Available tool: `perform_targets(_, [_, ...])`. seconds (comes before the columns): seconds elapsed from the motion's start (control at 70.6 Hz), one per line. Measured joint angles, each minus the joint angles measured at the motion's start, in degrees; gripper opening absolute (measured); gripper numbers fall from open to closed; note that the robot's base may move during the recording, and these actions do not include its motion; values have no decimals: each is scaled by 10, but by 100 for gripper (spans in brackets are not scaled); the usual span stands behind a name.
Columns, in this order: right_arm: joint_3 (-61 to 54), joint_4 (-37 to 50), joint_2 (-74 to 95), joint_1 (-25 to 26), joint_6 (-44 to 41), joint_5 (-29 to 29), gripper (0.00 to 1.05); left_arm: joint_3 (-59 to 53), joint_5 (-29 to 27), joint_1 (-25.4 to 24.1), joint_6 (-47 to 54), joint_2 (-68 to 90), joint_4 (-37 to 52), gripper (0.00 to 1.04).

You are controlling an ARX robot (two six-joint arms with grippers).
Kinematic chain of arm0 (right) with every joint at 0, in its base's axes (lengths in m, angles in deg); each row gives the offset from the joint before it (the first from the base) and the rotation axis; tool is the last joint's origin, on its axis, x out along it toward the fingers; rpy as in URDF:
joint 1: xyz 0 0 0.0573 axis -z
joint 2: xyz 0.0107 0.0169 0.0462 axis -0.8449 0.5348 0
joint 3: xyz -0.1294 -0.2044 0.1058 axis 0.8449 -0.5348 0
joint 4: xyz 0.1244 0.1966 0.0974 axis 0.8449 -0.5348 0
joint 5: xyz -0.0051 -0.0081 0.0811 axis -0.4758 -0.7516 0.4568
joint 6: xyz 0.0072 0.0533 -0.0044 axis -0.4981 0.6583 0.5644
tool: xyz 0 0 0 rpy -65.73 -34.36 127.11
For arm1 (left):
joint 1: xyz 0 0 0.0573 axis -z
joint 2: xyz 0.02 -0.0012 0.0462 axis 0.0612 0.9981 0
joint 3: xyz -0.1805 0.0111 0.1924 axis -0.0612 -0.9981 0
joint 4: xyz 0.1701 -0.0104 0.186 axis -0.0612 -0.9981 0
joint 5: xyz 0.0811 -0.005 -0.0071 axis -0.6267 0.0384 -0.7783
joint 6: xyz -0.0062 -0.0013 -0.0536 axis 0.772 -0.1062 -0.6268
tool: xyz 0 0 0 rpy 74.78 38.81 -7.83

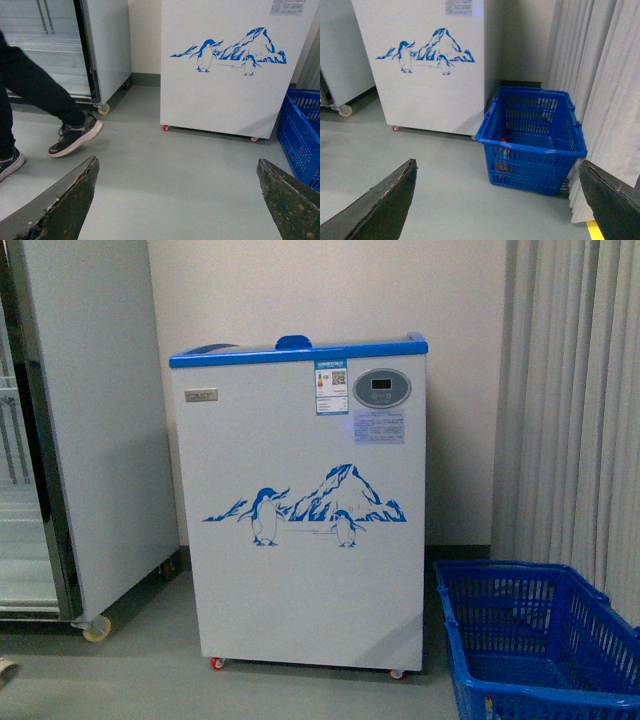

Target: Put drink in fridge

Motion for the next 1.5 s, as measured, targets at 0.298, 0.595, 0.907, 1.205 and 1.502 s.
perform_targets(0.298, [0, 0, 0, 0, 0, 0, 97, 0, 0, 0, 0, 0, 0, 97])
perform_targets(0.595, [0, 0, 0, 0, 0, 0, 97, 0, 0, 0, 0, 0, 0, 97])
perform_targets(0.907, [0, 0, 0, 0, 0, 0, 97, 0, 0, 0, 0, 0, 0, 97])
perform_targets(1.205, [0, 0, 0, 0, 0, 0, 97, 0, 0, 0, 0, 0, 0, 97])
perform_targets(1.502, [0, 0, 0, 0, 0, 0, 97, 0, 0, 0, 0, 0, 0, 97])
